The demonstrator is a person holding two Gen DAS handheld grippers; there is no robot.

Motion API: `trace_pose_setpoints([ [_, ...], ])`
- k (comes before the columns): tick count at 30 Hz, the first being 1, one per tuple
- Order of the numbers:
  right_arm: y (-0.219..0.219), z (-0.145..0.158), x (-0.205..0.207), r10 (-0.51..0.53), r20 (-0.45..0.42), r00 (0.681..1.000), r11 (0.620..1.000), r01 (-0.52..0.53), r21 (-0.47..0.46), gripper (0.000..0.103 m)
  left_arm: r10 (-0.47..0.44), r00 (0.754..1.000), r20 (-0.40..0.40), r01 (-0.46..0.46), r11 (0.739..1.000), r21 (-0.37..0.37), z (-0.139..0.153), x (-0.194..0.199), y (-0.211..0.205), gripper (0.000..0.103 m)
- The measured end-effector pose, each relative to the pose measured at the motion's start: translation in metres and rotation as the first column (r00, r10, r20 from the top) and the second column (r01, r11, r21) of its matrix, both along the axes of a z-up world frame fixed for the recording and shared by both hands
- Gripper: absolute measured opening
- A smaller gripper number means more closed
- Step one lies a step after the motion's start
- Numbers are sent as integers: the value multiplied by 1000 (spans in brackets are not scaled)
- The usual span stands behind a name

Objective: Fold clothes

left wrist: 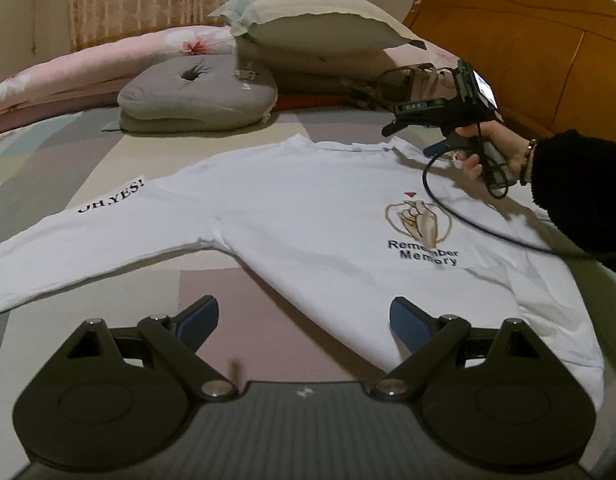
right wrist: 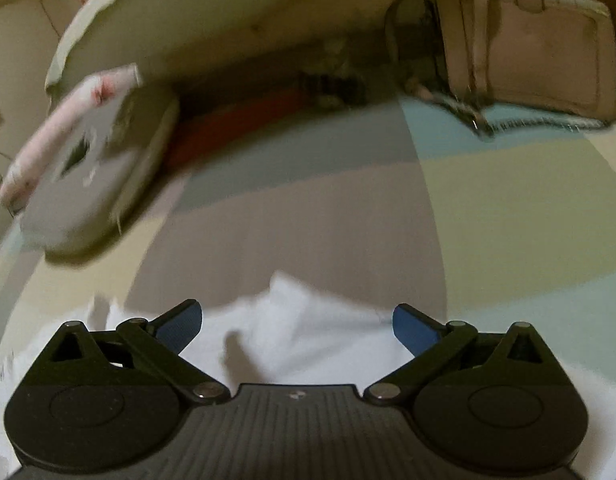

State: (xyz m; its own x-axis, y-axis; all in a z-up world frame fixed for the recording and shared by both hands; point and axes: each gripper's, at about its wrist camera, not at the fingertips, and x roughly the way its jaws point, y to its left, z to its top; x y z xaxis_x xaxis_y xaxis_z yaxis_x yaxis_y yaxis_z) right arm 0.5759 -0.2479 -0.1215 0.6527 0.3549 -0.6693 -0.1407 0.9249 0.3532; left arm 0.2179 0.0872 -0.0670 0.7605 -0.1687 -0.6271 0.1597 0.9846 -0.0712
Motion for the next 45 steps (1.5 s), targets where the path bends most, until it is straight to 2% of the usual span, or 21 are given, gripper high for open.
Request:
trace_pose_setpoints([
  [5,-10,15,-11,-21,-14,1000,999,21,39,103,4,1000,7,-4,1000,-18,-2,-1,6,92],
  [9,5,23,-37,87,-57,995,996,-85,38,103,-6,1000,2,6,1000,-21,-6,0,5,92],
  [16,37,-2,-12,101,18,995,983,-97,-154,103,-16,1000,-20,16,1000,-10,-11,5,0,92],
  [18,38,-2,-3,76,29,997,982,-70,-174,103,-19,1000,-20,19,1000,-6,-10,3,0,92],
  [22,36,20,-18,90,-37,995,985,-94,-144,103,-26,999,-19,26,1000,-1,-8,-2,-2,92],
  [25,35,32,-48,118,-121,986,975,-138,-173,103,-31,999,-18,31,1000,3,-7,-5,-3,93],
  [27,35,32,-67,136,-179,974,963,-173,-207,103,-34,999,-17,35,999,6,-6,-8,-3,93],
  [30,34,16,-79,104,-254,962,948,-173,-266,103,-37,999,-23,37,999,13,-7,-8,-5,93],
  [31,33,9,-79,91,-249,964,947,-162,-279,103,-37,999,-26,37,999,16,-8,-7,-6,93],
  [36,40,-2,-55,40,-98,994,941,-70,-332,103,-31,999,-36,32,999,29,-7,-4,-11,93],
  [38,38,-2,-47,31,-59,998,947,-49,-318,103,-29,999,-37,31,999,41,-6,-4,-14,93],
  [40,31,3,-46,32,-56,998,959,-47,-278,103,-36,999,-32,37,998,53,-2,-6,-17,93],
  [43,-1,24,-64,18,-57,998,980,-29,-199,103,-61,998,-16,62,996,65,5,-12,-22,93],
  [45,-31,42,-84,-14,-45,999,982,6,-186,103,-75,997,-10,75,995,68,8,-14,-26,93],
])
